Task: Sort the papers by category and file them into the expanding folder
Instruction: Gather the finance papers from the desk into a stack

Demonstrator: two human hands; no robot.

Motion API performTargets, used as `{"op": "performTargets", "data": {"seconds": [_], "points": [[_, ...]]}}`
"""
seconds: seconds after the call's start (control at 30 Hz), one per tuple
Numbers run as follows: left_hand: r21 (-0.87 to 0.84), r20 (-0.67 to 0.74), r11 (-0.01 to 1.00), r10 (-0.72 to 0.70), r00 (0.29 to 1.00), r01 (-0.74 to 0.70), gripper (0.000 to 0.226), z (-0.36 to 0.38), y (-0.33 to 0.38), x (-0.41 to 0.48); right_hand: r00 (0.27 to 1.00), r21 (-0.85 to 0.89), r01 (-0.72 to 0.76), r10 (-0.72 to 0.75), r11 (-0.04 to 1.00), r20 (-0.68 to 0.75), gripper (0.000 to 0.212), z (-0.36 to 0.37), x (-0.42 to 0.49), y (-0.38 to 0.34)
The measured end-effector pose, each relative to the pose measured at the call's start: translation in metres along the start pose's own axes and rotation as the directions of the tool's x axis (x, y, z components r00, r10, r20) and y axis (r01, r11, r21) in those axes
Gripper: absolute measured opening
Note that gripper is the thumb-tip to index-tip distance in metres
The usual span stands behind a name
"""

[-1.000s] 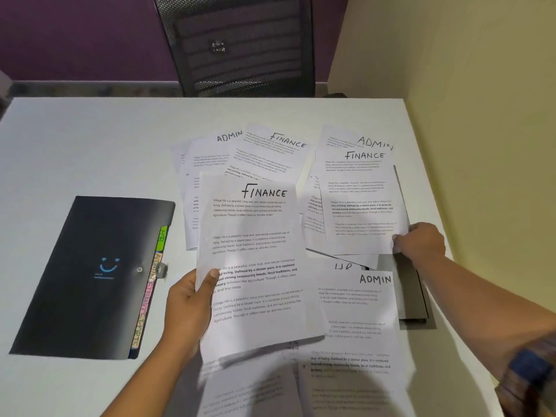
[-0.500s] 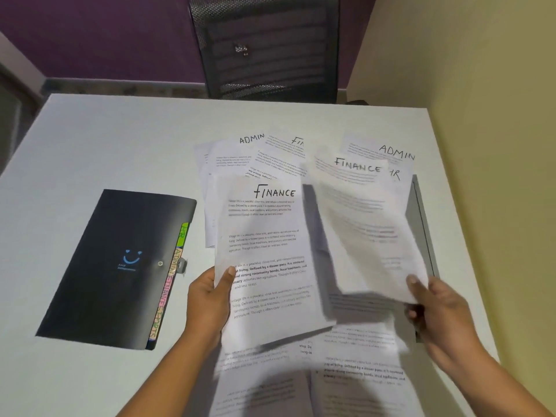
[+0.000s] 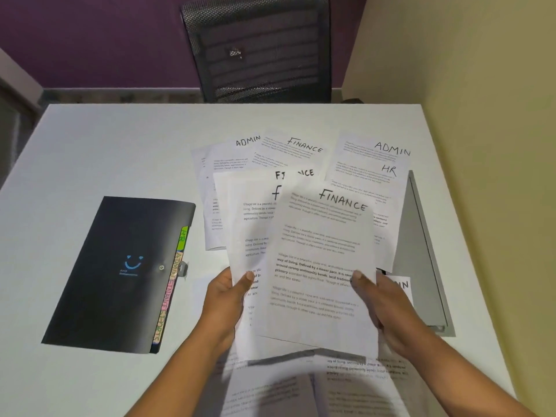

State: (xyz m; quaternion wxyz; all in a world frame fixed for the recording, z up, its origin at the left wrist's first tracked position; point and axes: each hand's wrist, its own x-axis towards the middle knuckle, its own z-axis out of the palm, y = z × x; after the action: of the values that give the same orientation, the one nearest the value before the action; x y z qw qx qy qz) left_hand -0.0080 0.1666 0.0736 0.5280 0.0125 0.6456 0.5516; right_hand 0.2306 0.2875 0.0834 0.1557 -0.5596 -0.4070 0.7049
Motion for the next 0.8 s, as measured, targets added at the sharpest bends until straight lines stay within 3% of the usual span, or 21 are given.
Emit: {"op": "performTargets", "data": {"seconds": [0.1,0.33,0.43,0.5,0.6,0.7,0.8], "points": [[0.046,0.077,0.999,-0.031,0.997,0.027,0.026,0.005,0.007,-0.002,0.996,0.108,-0.08,0.077,0.991,0.033,0.032,0.004,0.018,-0.007],[0.265,0.175,0.964,-0.039,0.984,-0.009,0.03,0.017,0.032,0.02,0.997,0.124,0.064,-0.057,0.99,-0.061,0.025,0.005,0.023,-0.003],[0.413,0.046,0.911,-0.017,0.999,-0.003,0.04,0.027,0.049,0.046,0.983,0.053,0.09,-0.08,0.995,-0.166,0.02,-0.004,0.031,0.005],[0.452,-0.055,0.891,0.075,0.996,-0.042,0.03,0.03,0.06,0.071,0.976,0.05,0.09,-0.078,0.995,-0.203,0.021,-0.009,0.035,0.008],[0.614,-0.104,0.78,0.231,0.967,-0.12,0.016,0.027,0.069,0.116,0.97,0.071,0.097,-0.079,0.993,-0.232,0.023,-0.016,0.042,0.008],[0.776,-0.171,0.622,0.362,0.916,-0.101,0.036,0.028,0.082,0.146,0.964,0.09,0.114,-0.088,0.989,-0.252,0.022,-0.022,0.048,0.007],[0.833,-0.191,0.548,0.413,0.891,-0.075,0.066,0.032,0.091,0.171,0.948,0.093,0.124,-0.09,0.988,-0.304,0.022,-0.027,0.056,0.008]]}}
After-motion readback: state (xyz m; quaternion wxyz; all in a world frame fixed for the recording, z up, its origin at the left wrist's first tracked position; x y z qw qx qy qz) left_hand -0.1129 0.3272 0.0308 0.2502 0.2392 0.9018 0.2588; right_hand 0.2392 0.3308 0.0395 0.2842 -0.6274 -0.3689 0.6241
